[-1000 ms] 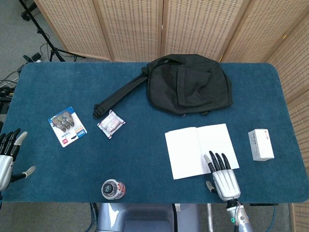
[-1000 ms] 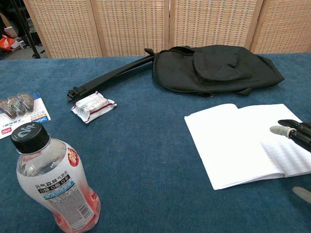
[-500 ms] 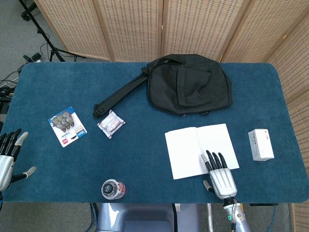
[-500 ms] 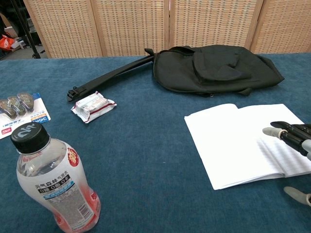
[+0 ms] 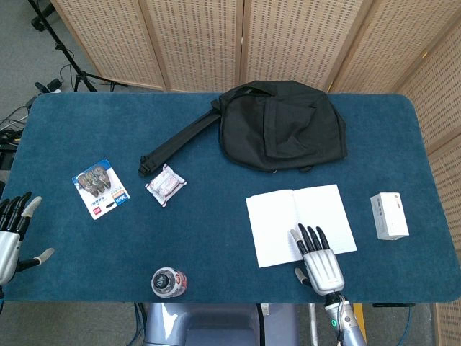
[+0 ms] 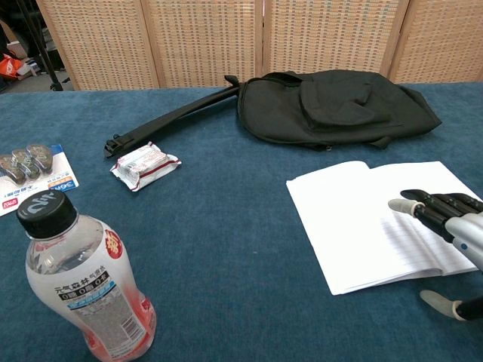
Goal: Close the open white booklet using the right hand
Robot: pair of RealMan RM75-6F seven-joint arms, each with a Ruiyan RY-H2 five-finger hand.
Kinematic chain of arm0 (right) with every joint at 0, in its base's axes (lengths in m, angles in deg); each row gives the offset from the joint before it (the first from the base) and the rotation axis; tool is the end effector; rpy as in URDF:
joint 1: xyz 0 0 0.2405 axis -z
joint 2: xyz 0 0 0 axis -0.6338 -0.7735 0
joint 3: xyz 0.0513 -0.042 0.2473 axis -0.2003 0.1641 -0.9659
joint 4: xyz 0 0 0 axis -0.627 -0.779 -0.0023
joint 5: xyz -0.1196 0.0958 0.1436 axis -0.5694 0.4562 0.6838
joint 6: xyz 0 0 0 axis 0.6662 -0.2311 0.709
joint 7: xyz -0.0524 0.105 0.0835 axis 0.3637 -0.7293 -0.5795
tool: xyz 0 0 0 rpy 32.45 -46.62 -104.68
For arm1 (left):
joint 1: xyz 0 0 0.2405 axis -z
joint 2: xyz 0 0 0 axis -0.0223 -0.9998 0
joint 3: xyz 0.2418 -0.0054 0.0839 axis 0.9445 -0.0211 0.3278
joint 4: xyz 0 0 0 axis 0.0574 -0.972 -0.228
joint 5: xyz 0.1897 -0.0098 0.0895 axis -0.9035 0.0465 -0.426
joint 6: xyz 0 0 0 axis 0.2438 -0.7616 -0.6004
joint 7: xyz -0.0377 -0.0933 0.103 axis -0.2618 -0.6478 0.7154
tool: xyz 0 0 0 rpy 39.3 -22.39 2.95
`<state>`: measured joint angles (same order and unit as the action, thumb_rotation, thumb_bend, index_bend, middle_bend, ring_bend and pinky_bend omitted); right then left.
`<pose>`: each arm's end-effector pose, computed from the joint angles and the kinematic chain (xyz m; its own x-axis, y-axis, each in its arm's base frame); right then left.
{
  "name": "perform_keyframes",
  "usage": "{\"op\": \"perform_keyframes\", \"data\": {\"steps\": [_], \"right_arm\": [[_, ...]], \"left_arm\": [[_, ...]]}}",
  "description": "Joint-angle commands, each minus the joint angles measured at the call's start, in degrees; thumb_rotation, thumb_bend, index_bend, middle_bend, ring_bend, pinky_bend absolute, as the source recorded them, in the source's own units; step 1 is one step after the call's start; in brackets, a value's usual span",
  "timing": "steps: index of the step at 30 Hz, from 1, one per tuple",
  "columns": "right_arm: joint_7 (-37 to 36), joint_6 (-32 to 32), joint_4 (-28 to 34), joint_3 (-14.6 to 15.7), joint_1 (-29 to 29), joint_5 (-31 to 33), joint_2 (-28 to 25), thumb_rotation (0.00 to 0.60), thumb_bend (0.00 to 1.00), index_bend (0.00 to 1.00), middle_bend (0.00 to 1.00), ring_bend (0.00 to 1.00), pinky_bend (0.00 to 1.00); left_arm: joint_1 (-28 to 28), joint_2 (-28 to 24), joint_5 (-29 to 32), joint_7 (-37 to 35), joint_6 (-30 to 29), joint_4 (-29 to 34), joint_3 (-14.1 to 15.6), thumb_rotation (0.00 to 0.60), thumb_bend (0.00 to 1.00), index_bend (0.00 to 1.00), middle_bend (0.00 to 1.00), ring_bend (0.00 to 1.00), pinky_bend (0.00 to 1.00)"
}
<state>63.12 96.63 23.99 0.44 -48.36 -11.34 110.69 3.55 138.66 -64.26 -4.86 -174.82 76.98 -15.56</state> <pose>-0.2292 -0.1782 -0.0294 0.4911 -0.1549 0.8572 -0.8633 -0.2181 0.4551 -0.3200 0.1772 0.1568 0.4394 -0.0723 0.8954 0.8906 -0.0953 -0.4447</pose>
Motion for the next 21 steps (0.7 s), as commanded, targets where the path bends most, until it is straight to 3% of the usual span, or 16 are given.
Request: {"op": "perform_keyframes", "data": {"steps": [1,21], "right_arm": [[0.5,0.0,0.5,0.1,-0.3,-0.2,0.4,0.6,0.34,0.0,0.0,0.0,0.0],[1.4,-1.8,0.4,-0.7,-1.9,1.6,2.2,0.6,0.34,0.0,0.0,0.0,0.0]], "left_arm": [[0.0,0.0,0.1,-0.1,0.0,0.0,-0.1,0.553,0.07,0.0,0.0,0.0,0.0],[-0.1,-0.2,0.2,-0.7,-0.2,0.0,-0.1,0.552,0.07,0.0,0.0,0.0,0.0]]}}
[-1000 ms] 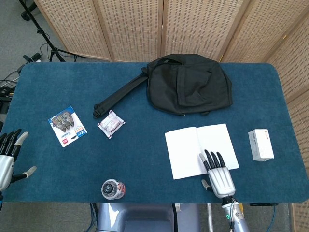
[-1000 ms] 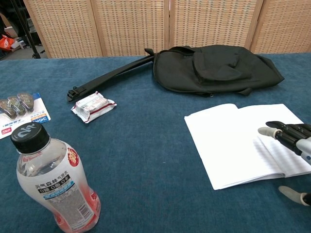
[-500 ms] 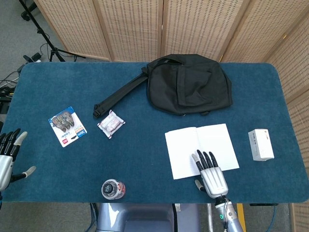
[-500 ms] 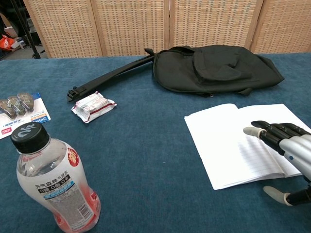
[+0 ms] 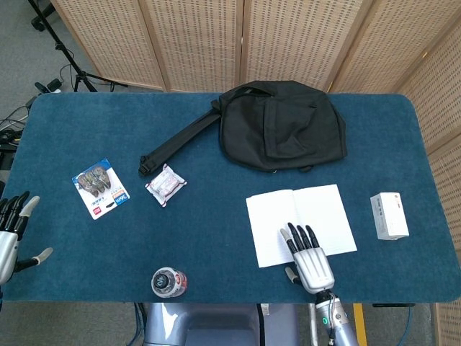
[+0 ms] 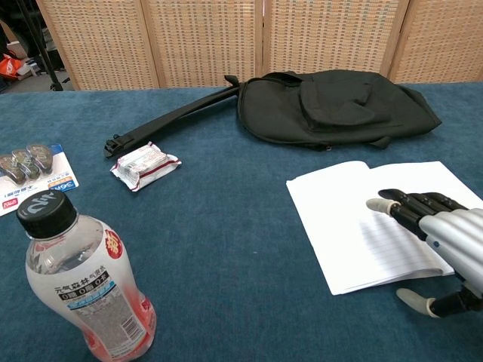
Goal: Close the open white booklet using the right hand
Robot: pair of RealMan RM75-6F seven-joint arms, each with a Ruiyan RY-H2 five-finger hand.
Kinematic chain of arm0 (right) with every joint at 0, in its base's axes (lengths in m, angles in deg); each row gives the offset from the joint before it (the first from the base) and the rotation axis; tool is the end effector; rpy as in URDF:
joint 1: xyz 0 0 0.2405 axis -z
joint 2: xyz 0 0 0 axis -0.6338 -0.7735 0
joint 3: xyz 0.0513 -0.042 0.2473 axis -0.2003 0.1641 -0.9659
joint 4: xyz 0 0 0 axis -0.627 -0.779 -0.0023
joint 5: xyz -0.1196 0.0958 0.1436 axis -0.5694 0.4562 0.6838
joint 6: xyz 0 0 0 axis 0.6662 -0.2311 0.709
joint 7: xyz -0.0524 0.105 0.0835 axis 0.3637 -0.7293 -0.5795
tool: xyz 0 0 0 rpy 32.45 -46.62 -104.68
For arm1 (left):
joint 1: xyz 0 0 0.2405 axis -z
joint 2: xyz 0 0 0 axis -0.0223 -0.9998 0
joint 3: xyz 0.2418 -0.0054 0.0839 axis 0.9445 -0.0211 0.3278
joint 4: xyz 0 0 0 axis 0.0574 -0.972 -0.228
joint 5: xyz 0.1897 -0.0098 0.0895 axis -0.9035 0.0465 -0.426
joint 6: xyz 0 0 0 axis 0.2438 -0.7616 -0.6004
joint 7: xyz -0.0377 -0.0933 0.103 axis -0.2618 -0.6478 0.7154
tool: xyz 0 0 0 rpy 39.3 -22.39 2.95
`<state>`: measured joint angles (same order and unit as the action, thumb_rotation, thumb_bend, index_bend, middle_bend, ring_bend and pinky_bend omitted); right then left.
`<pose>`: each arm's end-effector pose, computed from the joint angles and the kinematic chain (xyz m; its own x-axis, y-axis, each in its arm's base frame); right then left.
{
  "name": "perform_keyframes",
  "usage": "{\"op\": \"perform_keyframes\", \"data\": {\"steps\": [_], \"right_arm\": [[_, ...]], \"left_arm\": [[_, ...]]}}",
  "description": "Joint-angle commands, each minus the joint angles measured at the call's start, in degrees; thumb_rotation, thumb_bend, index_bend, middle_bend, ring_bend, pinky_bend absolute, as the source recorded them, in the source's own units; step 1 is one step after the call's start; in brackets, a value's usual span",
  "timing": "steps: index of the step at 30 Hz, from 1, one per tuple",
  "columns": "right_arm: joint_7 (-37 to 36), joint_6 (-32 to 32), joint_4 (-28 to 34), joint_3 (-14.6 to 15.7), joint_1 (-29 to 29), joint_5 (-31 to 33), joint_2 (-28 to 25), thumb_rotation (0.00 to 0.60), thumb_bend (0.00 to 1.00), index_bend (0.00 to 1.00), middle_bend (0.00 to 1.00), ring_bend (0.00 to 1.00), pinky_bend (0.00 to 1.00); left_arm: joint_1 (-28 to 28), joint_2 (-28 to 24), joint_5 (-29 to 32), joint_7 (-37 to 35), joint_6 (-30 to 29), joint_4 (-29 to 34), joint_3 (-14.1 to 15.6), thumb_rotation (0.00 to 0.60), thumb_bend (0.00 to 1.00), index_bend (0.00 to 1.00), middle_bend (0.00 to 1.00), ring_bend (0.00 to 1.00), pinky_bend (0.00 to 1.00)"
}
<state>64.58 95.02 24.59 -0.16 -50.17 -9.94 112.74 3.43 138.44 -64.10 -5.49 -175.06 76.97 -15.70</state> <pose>-0.2143 -0.1849 -0.0409 0.4765 -0.1686 0.8629 -0.8688 -0.2406 0.4328 -0.3206 0.1771 0.1592 0.4326 -0.0773 0.8983 0.8941 -0.0914 -0.4385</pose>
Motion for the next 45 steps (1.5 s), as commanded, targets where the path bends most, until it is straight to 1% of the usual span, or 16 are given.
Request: {"op": "perform_keyframes", "data": {"steps": [1,22,25,30,45], "right_arm": [[-0.1,-0.2,-0.3,-0.1,-0.2,0.2,0.2,0.6,0.34,0.0,0.0,0.0,0.0],[-1.8,-0.9,-2.2,-1.0,-1.7,2.0,1.5,0.6,0.34,0.0,0.0,0.0,0.0],[-2.2,-0.8,-2.1,-1.0,-1.7,2.3,1.5,0.6,0.37,0.0,0.0,0.0,0.0],[-2.7,-0.7,-1.5,-1.2,-1.6,3.1,1.1,0.6,0.45,0.0,0.0,0.0,0.0],[-3.5,0.5,-0.2,-1.4,-1.2,4.2,0.4,0.6,0.57,0.0,0.0,0.0,0.0]], "left_arm": [[0.0,0.0,0.0,0.0,0.0,0.0,0.0,0.553,0.07,0.0,0.0,0.0,0.0],[0.0,-0.1,0.2,-0.1,0.2,0.0,-0.1,0.553,0.07,0.0,0.0,0.0,0.0],[0.0,0.0,0.2,-0.1,0.2,0.0,0.0,0.553,0.07,0.0,0.0,0.0,0.0],[0.0,0.0,0.1,0.0,0.1,0.1,0.0,0.552,0.07,0.0,0.0,0.0,0.0],[0.0,0.0,-0.2,0.2,0.2,0.1,0.2,0.552,0.07,0.0,0.0,0.0,0.0]]}}
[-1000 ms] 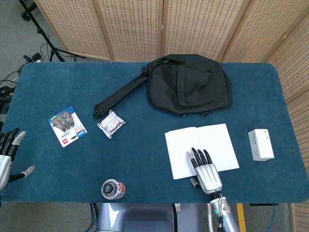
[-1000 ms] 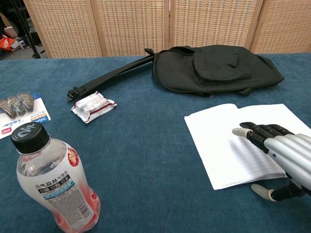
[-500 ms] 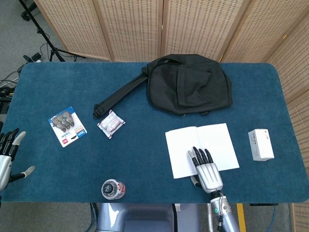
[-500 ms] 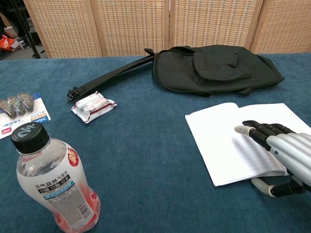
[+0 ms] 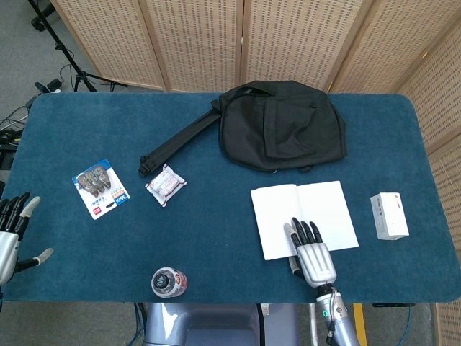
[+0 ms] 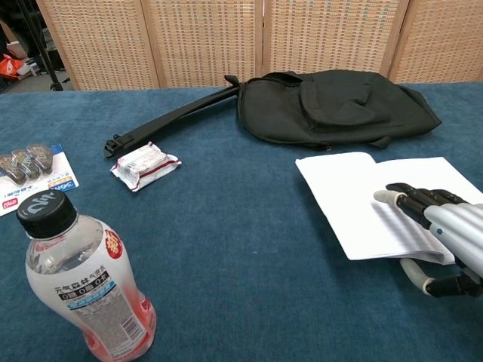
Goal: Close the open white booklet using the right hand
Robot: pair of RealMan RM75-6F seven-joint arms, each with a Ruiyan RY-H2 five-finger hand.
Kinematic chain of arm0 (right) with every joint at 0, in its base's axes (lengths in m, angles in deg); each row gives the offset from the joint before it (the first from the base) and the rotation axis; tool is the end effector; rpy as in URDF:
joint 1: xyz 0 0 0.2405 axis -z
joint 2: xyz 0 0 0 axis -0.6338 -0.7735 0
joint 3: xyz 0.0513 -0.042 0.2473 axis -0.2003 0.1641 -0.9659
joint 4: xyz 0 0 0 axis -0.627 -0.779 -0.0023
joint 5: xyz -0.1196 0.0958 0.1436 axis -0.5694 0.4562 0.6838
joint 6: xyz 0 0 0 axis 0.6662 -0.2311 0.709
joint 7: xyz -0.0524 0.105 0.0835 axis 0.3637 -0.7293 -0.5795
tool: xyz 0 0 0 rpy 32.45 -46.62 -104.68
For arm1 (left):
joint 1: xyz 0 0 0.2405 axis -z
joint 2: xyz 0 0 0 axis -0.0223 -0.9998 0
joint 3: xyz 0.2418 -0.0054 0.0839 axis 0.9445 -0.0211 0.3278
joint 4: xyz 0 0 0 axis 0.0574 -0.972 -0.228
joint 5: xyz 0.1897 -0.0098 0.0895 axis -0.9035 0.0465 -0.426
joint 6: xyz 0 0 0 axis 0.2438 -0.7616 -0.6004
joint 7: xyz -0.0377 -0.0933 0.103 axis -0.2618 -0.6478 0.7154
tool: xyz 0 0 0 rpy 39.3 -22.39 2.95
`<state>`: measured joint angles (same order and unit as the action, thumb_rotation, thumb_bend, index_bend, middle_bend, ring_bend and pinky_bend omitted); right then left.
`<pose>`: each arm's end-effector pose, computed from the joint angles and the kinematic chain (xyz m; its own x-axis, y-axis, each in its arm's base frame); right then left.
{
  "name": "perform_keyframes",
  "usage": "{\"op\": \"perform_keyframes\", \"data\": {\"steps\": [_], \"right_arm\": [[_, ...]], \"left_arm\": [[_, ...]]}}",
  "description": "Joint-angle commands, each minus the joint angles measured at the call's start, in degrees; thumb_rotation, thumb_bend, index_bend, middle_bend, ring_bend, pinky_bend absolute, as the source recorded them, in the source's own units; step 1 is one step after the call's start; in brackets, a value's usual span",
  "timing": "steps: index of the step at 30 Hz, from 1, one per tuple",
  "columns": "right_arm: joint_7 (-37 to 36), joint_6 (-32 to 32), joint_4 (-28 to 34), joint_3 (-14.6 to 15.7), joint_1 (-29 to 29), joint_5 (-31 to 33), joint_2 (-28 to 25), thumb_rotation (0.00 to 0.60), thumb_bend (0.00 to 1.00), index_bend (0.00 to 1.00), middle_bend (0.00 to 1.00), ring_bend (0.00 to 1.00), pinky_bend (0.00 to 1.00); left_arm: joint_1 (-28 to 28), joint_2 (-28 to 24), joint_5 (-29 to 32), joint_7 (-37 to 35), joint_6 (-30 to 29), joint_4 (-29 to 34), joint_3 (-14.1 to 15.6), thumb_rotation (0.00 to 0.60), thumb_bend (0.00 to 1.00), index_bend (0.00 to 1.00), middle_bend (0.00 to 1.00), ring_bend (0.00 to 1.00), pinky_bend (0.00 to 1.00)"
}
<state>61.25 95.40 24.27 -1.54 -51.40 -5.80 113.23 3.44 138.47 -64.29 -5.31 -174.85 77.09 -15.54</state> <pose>-0.2185 -0.1964 -0.0395 0.4073 -0.1838 0.8946 -0.9094 -0.1721 0.3787 -0.3202 0.1765 0.1577 0.4338 -0.0709 0.8982 0.8935 -0.0947 -0.4390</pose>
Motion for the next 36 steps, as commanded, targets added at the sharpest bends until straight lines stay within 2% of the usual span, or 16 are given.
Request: {"op": "perform_keyframes", "data": {"steps": [1,19,29,36], "right_arm": [[-0.3,0.2,0.3,-0.1,0.1,0.2,-0.1,0.6,0.57,0.0,0.0,0.0,0.0],[-6.1,5.1,3.4,-3.0,1.9,1.9,-0.8,0.6,0.57,0.0,0.0,0.0,0.0],[-7.0,8.2,3.2,-5.1,2.7,3.0,-0.3,0.6,0.65,0.0,0.0,0.0,0.0],[-7.9,9.9,2.9,-7.0,3.2,4.1,-1.3,0.6,0.65,0.0,0.0,0.0,0.0]], "left_arm": [[0.0,0.0,0.0,0.0,-0.1,0.0,0.0,0.553,0.07,0.0,0.0,0.0,0.0],[-0.1,0.1,-0.1,0.0,-0.4,0.0,-0.1,0.552,0.07,0.0,0.0,0.0,0.0],[-0.1,0.1,-0.2,0.0,-0.5,0.0,-0.1,0.553,0.07,0.0,0.0,0.0,0.0],[-0.2,0.1,-0.1,-0.2,-0.6,0.0,-0.1,0.552,0.07,0.0,0.0,0.0,0.0]]}}
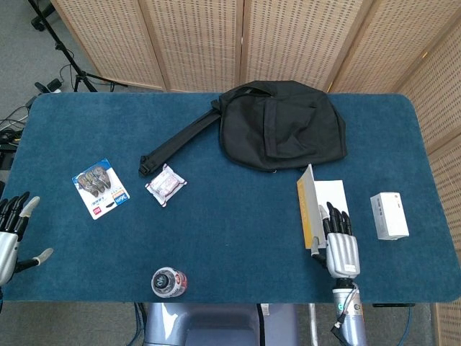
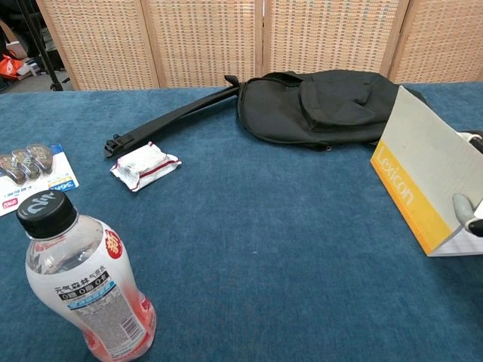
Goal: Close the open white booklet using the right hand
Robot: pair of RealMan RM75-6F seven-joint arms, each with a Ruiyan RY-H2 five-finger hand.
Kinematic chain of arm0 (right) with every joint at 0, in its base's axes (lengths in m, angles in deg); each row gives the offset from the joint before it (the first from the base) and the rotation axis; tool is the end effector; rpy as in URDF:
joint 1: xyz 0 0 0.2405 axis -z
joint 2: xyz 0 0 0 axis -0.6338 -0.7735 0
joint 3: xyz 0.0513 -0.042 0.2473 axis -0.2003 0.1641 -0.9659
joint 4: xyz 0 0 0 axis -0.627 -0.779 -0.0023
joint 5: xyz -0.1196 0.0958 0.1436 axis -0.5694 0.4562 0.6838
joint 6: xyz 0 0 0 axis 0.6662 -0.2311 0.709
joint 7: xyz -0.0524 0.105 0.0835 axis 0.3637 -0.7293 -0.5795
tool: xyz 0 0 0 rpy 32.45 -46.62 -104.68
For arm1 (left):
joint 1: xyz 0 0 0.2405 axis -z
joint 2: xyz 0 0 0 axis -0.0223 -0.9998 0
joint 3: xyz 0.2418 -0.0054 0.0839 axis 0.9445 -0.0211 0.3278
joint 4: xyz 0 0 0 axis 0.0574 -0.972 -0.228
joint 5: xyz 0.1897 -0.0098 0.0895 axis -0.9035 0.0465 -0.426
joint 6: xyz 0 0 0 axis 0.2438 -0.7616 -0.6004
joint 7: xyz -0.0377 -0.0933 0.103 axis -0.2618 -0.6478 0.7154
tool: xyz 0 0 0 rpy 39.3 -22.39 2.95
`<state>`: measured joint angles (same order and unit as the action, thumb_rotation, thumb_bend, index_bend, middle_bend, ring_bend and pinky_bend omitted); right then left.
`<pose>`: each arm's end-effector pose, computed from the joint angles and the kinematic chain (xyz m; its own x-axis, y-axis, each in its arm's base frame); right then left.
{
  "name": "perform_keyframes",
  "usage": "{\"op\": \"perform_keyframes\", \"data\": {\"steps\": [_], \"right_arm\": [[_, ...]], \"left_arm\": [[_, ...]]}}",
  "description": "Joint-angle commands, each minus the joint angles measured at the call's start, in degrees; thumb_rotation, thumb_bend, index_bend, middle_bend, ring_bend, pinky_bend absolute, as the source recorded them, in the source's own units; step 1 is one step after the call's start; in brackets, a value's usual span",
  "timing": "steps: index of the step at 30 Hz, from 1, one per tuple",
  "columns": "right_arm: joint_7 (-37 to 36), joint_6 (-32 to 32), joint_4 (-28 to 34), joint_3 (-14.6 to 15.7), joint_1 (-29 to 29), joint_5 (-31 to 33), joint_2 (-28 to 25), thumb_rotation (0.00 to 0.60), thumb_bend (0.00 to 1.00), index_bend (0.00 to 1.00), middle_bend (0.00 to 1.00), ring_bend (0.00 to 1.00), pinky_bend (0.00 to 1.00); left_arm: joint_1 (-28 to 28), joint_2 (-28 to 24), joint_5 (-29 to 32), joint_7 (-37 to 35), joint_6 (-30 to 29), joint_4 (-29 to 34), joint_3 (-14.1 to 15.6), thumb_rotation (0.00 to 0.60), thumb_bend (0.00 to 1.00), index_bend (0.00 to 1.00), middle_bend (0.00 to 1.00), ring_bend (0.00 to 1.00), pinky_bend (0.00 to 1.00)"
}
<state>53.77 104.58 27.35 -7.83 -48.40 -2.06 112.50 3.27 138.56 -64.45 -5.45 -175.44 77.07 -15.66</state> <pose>-0.2294 -0.2101 0.0028 0.2071 0.0026 0.9783 -0.9770 0.0532 0.2066 -0.3194 0.1758 0.1586 0.4293 -0.0815 0.8995 0.8950 -0.0955 -0.4358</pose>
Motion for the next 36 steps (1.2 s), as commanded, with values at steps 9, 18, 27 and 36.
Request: {"op": "perform_keyframes", "data": {"steps": [9,18,27,36], "right_arm": [[-1.6,2.7,-0.1,-3.1,0.7,1.0,-3.9,0.6,0.44,0.0,0.0,0.0,0.0],[-2.8,3.1,-0.8,-3.1,1.2,0.9,-7.0,0.6,0.35,0.0,0.0,0.0,0.0],[-5.0,0.2,-5.4,2.4,0.7,-6.4,-15.9,0.6,0.36,0.0,0.0,0.0,0.0],[-6.4,4.9,-10.7,4.6,2.3,-11.6,-17.5,0.6,0.36,0.0,0.0,0.0,0.0]], "left_arm": [[-0.1,0.0,0.0,0.2,-0.1,0.1,0.0,0.553,0.07,0.0,0.0,0.0,0.0],[-0.1,0.2,-0.3,0.2,-0.4,0.0,-0.1,0.553,0.07,0.0,0.0,0.0,0.0],[-0.1,0.5,-0.1,0.2,-0.4,-0.5,-0.2,0.553,0.07,0.0,0.0,0.0,0.0],[0.2,1.5,0.2,1.5,0.1,-1.5,-0.3,0.552,0.07,0.0,0.0,0.0,0.0]]}}
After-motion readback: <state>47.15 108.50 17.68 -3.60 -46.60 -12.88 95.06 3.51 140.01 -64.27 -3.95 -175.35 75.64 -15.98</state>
